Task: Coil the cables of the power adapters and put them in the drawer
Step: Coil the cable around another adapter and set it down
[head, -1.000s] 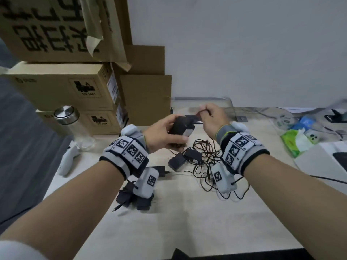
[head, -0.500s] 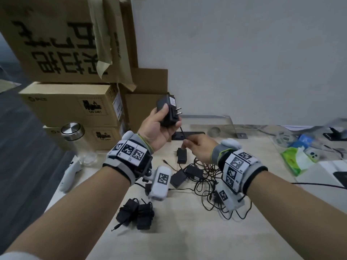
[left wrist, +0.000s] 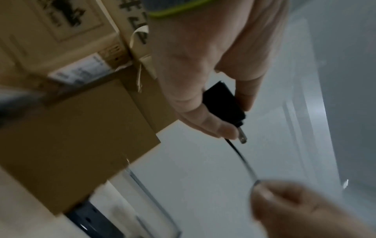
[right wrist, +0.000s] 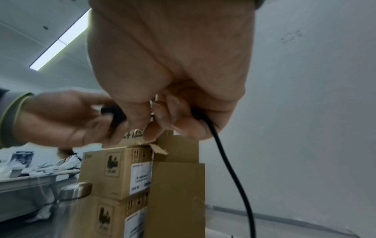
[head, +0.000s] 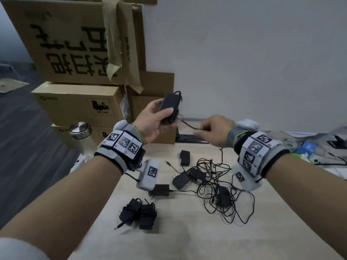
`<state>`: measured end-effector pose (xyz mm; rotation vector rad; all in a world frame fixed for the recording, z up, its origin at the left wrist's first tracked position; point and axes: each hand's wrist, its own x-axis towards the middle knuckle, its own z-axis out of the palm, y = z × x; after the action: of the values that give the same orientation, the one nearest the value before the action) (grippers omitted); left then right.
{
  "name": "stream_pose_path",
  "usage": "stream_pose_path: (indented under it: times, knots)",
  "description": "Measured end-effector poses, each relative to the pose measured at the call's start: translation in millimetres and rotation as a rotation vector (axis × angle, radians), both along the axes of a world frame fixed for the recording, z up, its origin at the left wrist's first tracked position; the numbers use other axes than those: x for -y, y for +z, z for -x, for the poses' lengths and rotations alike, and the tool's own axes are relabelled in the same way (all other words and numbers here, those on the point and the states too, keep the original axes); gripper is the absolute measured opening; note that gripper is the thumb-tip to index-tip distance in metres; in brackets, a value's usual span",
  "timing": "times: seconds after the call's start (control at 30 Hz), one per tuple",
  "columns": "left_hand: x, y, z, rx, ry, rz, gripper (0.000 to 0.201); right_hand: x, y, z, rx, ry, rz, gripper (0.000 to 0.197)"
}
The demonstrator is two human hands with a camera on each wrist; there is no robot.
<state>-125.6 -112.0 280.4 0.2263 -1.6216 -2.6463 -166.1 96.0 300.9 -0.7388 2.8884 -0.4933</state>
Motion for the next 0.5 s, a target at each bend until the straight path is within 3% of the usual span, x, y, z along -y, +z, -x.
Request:
stream_pose_path:
  times: [0.17,0.37,0.5]
  knots:
    - [1,-14,2,0.022,0.088,0.469,0.034,12,17,-3,-0.063,0.118,0.081,0.022]
    - [-4,-15,2,-0.074,0.105,0.876,0.030,28,22,-10,-0.103,0.188,0.135,0.014]
    - [-2,-5,-4,-0.198,-0.135,1.306,0.036,25,26,-2,-0.179,0.140,0.175,0.015]
